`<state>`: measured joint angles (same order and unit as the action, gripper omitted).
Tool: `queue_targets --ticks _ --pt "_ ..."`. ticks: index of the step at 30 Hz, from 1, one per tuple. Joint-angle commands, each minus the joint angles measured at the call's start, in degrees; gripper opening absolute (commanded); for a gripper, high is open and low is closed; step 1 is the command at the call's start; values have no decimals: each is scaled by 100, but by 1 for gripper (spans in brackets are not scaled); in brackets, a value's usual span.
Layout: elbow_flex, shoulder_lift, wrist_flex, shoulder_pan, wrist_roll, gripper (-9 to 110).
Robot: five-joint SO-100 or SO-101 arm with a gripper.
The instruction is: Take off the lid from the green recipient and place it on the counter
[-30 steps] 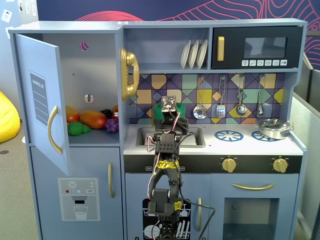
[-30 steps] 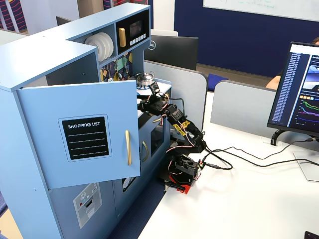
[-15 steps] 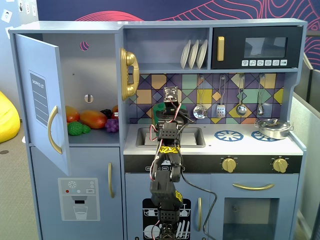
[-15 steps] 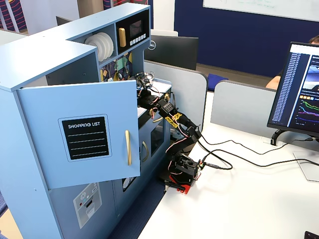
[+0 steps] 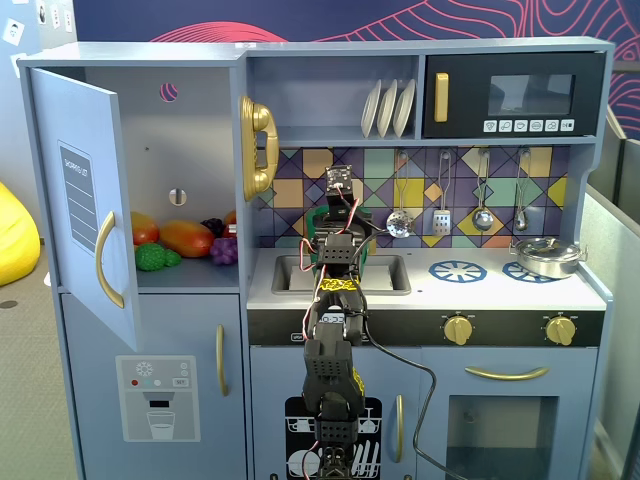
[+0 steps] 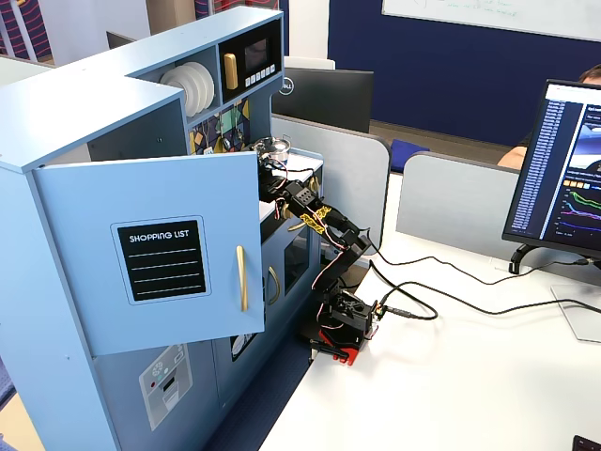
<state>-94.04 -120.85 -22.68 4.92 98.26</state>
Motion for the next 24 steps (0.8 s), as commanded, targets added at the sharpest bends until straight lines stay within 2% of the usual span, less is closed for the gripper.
queue_targets --ticks 1,5,9,10,19,24 --pt "439 9 62 -88 9 30" --pt "448 26 35 -114 -26 23" --pt "378 -35 -62 -220 88 2" --pt "360 -53 -88 -229 53 0" --pt "281 -264 246 -220 -211 0" --pt "1020 -44 598 105 26 0"
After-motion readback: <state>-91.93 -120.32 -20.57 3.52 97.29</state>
